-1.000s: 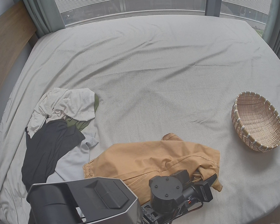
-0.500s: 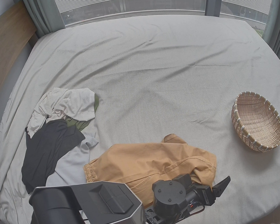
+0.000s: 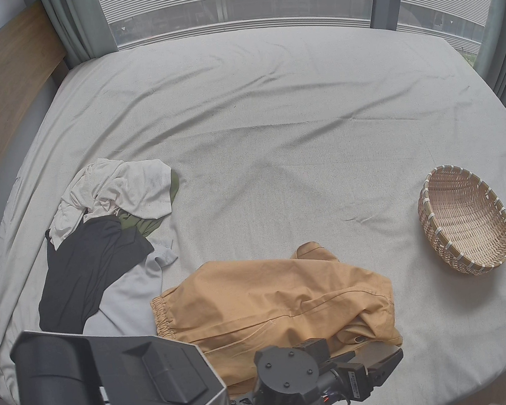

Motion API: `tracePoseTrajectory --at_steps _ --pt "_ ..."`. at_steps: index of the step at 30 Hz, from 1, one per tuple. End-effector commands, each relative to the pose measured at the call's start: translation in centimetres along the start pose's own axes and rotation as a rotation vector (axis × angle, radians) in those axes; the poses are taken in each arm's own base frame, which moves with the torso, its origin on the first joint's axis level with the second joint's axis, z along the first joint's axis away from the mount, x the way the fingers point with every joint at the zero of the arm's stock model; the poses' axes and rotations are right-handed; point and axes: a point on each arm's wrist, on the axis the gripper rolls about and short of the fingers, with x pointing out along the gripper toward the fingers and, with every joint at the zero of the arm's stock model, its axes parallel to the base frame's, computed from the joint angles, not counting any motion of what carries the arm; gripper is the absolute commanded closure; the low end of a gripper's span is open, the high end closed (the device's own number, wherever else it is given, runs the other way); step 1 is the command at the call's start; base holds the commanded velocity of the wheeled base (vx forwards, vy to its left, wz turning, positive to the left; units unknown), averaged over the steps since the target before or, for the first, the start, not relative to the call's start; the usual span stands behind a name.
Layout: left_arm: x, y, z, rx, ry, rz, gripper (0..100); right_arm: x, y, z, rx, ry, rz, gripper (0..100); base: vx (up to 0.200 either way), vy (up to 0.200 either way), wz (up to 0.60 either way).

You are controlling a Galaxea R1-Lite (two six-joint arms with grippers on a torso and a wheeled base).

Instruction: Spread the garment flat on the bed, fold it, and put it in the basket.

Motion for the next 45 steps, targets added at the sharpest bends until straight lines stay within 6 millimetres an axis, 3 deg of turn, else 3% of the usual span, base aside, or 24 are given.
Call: tracePoseTrajectory --at_steps 1,3,8,9,10,11,12,13,15,16,18,22,27,33,40,45 --pt "-2.2 -1.3 1.5 0.001 -0.036 -0.023 0 0.0 0.0 -0.5 0.002 0.001 0.001 0 0.0 0.0 0.0" --pt "-2.9 -1.6 2.0 0.002 -0.051 -0.03 0 0.0 0.0 -0.5 0.0 0.001 0.001 0 0.0 0.0 0.0" --pt "-8.0 -2.9 6.0 0.018 -0.207 -0.02 0 0.0 0.0 -0.5 -0.033 0.001 0.013 0 0.0 0.0 0.0" --pt "-8.0 -2.9 6.0 0.018 -0.207 -0.02 0 0.0 0.0 -0.5 -0.033 0.001 0.013 0 0.0 0.0 0.0" --pt "-10.1 -2.7 7.2 0.043 -0.259 -0.001 0 0.0 0.0 -0.5 -0.029 0.001 0.016 0 0.0 0.0 0.0" --pt "-10.9 -2.6 7.6 0.053 -0.28 0.008 0 0.0 0.1 -0.5 -0.029 0.001 0.017 0 0.0 0.0 0.0" --pt "-13.2 -2.3 8.7 0.09 -0.334 0.044 0 0.0 0.1 -0.5 -0.03 -0.001 0.019 0 0.0 0.0 0.0" --pt "-13.4 -2.3 8.9 0.093 -0.342 0.047 0 0.0 0.1 -0.5 -0.03 -0.001 0.019 0 0.0 0.0 0.0" --pt "-17.0 -0.8 10.7 0.159 -0.439 0.149 0 0.0 0.1 -0.5 -0.035 -0.004 0.027 0 0.0 0.0 0.0" --pt "-17.0 -0.8 10.7 0.159 -0.439 0.149 0 0.0 0.1 -0.5 -0.035 -0.004 0.027 0 0.0 0.0 0.0" --pt "-20.2 0.7 10.8 0.222 -0.468 0.27 0 0.0 0.1 -0.5 -0.038 -0.006 0.028 0 0.0 0.0 0.0" --pt "-22.9 1.2 9.4 0.273 -0.427 0.308 0 0.0 0.1 -0.5 -0.041 -0.006 0.028 0 0.0 0.0 0.0" --pt "-24.0 2.3 8.8 0.333 -0.362 0.364 0 0.0 0.1 -0.5 -0.041 0.002 0.037 0 0.0 0.0 0.0" --pt "-25.2 3.6 9.9 0.328 -0.386 0.38 0 0.0 0.1 -0.4 -0.043 -0.008 0.049 0 0.0 0.0 0.0" --pt "-26.2 4.8 7.8 0.211 -0.313 0.474 0 0.0 0.1 -0.4 -0.049 -0.01 0.051 0 0.0 0.0 0.0" --pt "-26.7 4.7 7.6 0.16 -0.311 0.47 0 0.0 0.1 -0.4 -0.051 -0.01 0.059 0 0.0 0.0 0.0"
